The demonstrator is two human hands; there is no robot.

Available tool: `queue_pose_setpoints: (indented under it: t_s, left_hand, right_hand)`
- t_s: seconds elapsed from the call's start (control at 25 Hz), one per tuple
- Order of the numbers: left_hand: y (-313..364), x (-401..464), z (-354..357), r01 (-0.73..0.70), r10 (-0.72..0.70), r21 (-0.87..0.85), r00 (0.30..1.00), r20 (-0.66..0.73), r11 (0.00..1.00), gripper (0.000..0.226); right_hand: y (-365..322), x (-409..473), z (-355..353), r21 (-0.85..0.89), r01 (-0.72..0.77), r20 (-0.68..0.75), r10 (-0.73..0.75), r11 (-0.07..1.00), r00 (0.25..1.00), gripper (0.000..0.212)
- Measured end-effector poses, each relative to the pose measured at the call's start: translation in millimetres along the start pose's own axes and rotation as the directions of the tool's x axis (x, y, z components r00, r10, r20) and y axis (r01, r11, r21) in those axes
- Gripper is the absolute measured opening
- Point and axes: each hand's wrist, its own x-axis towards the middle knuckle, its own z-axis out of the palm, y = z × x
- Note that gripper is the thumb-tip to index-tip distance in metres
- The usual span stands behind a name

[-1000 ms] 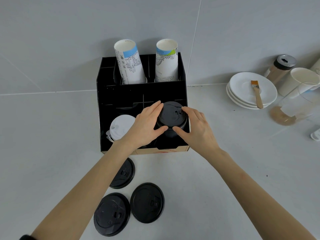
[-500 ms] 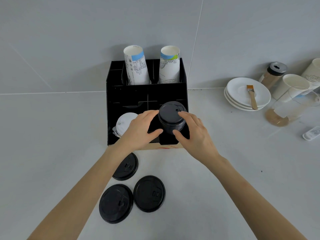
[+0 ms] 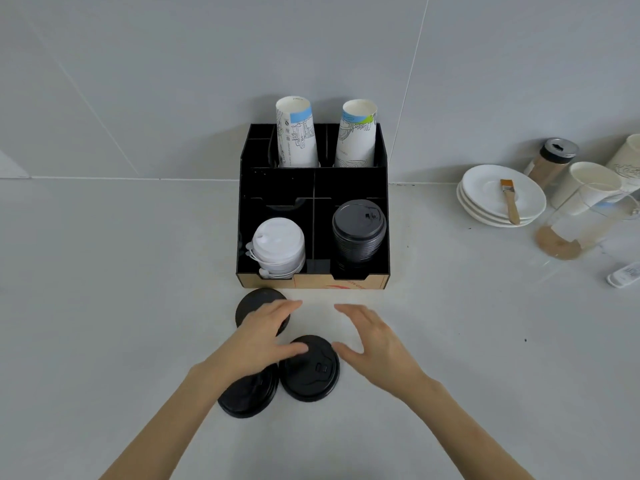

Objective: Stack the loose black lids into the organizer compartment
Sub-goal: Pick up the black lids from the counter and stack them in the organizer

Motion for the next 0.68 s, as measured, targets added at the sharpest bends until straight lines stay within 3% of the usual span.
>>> queue_pose_setpoints:
  t_s: [0.16, 0.32, 0.68]
  left_hand:
    - [-12, -12, 14, -0.007, -0.003, 0.106, 0.996, 0.088, 0.994, 0.078]
    - [-16, -17, 24, -0.029, 0.001, 0.236, 0.993, 0.116, 0.971, 0.101]
    - [-17, -21, 39, -0.054, 0.029, 0.284, 0.995, 0.092, 0.957, 0.098]
  right_hand:
    - [2, -14, 19, -0.031, -0.027, 0.113, 0.031, 0.999, 0.993, 0.061]
    - [5, -20, 30, -0.045, -0.025, 0.163, 0.033, 0.999, 0.986, 0.068]
    - [7, -24, 40, 0.01, -0.028, 0.119, 0.027, 1.0, 0.992, 0.06]
